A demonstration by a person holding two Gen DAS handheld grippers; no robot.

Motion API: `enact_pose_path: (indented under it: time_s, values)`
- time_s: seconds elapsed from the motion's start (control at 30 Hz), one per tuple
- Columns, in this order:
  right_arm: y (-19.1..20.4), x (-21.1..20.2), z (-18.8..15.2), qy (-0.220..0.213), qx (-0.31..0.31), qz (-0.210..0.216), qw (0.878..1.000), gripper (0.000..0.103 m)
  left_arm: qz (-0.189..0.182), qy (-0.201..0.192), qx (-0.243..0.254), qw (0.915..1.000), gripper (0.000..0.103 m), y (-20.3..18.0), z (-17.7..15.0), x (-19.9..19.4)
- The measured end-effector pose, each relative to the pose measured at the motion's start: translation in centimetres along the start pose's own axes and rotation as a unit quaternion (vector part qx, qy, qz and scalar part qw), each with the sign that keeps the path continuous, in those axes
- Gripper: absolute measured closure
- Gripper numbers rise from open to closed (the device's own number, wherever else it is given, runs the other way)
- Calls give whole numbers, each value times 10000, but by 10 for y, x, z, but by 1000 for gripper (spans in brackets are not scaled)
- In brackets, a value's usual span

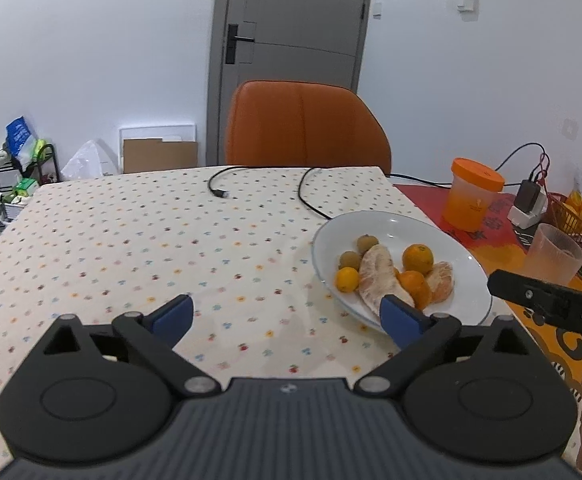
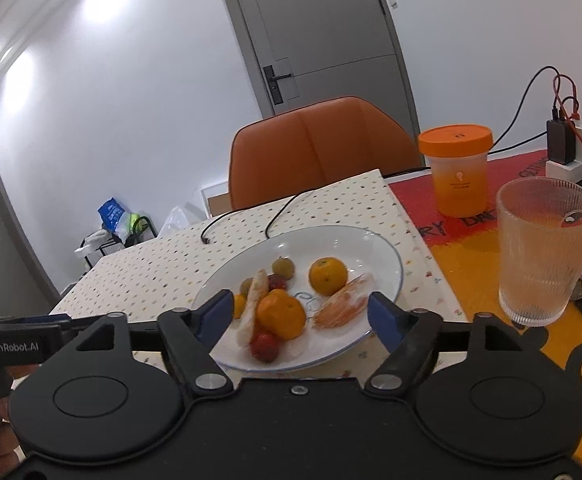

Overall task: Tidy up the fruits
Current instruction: 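Withdraw both open tools away from the filled bowl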

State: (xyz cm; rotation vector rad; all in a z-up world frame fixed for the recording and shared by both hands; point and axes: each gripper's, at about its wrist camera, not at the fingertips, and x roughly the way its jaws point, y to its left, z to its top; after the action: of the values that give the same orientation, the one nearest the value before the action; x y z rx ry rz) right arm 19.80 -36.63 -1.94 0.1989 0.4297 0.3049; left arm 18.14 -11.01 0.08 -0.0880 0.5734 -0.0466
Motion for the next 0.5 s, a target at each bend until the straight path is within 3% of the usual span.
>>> enact_pose_path:
  time_s: [0.1, 0.5]
  values:
    - [10, -5, -2, 23, -58, -12, 10000, 15, 51, -36, -74, 10000, 4, 9, -2, -10]
    - [54, -18, -11, 168, -352, 72, 9992, 0, 261, -116, -294, 9992, 0, 49, -17, -42]
